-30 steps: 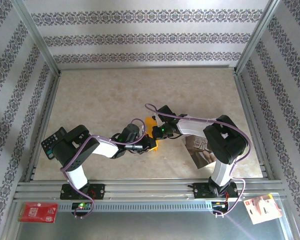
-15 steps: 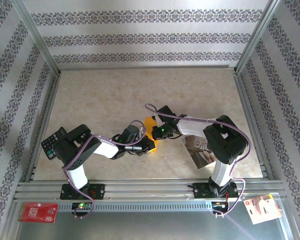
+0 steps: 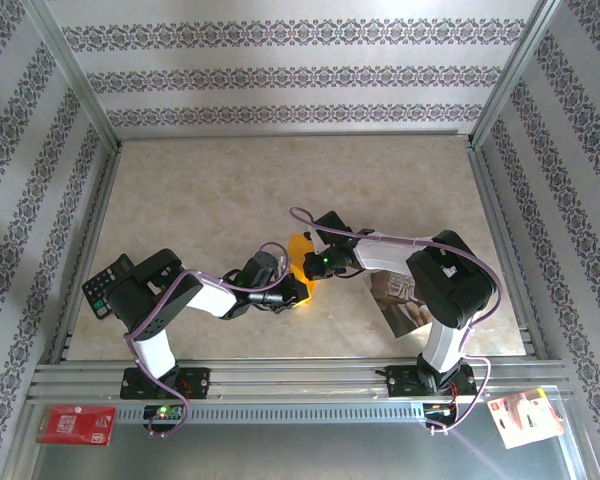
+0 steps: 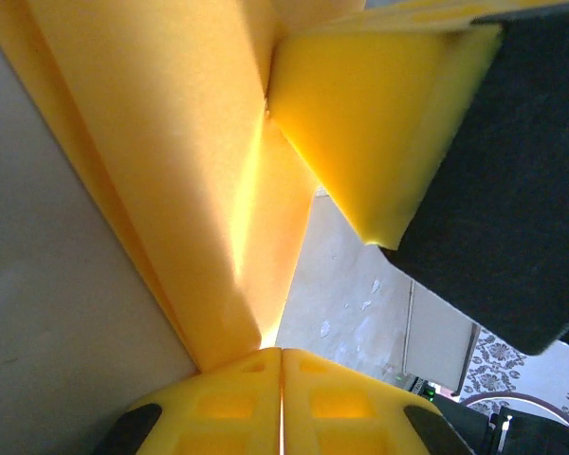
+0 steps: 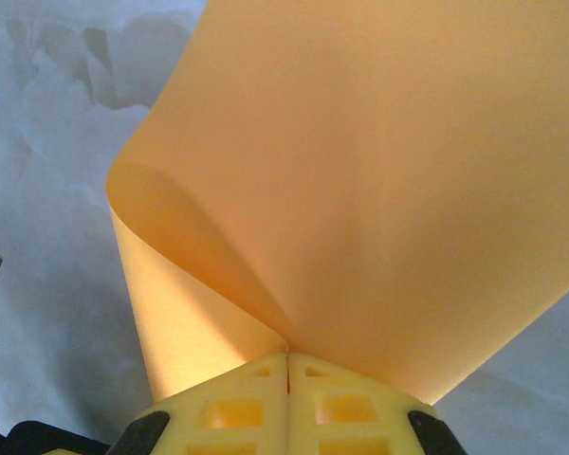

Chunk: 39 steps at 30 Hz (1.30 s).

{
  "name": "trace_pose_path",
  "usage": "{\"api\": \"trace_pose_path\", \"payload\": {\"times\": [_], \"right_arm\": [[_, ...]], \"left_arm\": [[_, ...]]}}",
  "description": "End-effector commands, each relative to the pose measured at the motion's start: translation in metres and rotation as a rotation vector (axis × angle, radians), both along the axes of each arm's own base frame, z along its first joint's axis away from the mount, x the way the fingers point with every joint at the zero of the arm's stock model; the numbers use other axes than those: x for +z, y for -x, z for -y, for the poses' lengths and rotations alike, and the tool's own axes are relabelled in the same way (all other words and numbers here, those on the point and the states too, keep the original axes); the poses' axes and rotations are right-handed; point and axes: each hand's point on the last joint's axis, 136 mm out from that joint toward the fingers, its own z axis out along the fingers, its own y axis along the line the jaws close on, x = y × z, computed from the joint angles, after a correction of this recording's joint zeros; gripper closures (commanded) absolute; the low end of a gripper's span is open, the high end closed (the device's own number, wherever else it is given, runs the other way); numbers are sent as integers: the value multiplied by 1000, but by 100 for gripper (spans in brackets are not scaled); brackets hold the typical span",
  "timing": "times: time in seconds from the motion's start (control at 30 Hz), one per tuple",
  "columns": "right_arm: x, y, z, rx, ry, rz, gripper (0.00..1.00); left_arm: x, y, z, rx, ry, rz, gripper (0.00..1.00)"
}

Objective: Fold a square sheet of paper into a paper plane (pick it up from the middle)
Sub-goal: Third fold the triangle at the center of the table.

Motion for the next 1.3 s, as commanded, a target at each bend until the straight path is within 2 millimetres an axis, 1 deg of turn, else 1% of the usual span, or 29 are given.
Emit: {"api": "trace_pose_path", "payload": {"times": [0.0, 0.1, 0.23, 0.33, 0.57, 0.63, 0.83, 0.9, 0.97, 1.1, 1.27], "right_arm": [[-43, 32, 29, -3, 140, -137, 99], [-44, 31, 30, -1, 148, -137, 99], [-45, 31, 30, 3, 151, -142, 99], [-45, 31, 30, 0, 150, -143, 99], [-45, 32, 31, 1, 153, -144, 99], [-45, 32, 31, -1, 153, -143, 99], [-47, 33, 32, 3, 153, -146, 99], [-46, 32, 32, 1, 152, -144, 99], [-45, 32, 32, 2, 151, -142, 99], [-46, 32, 32, -1, 150, -141, 99], [-46, 32, 32, -4, 146, -144, 99]], "left_arm": [[-31, 18, -17, -12, -100, -110, 92], [-38, 24, -24, -18, -140, -133, 93], [-36, 29, -32, -38, -205, -131, 94], [-34, 32, -35, -64, -265, -129, 94], [-30, 29, -26, -89, -259, -127, 94], [-19, 24, -20, -82, -220, -96, 93], [25, 8, 1, -78, -29, 19, 88], [32, 4, 3, -67, 9, 34, 88], [35, -1, 1, -44, 28, 37, 88], [34, -13, -1, -9, 36, 36, 91], [21, -19, -3, 19, 12, 7, 94]]}}
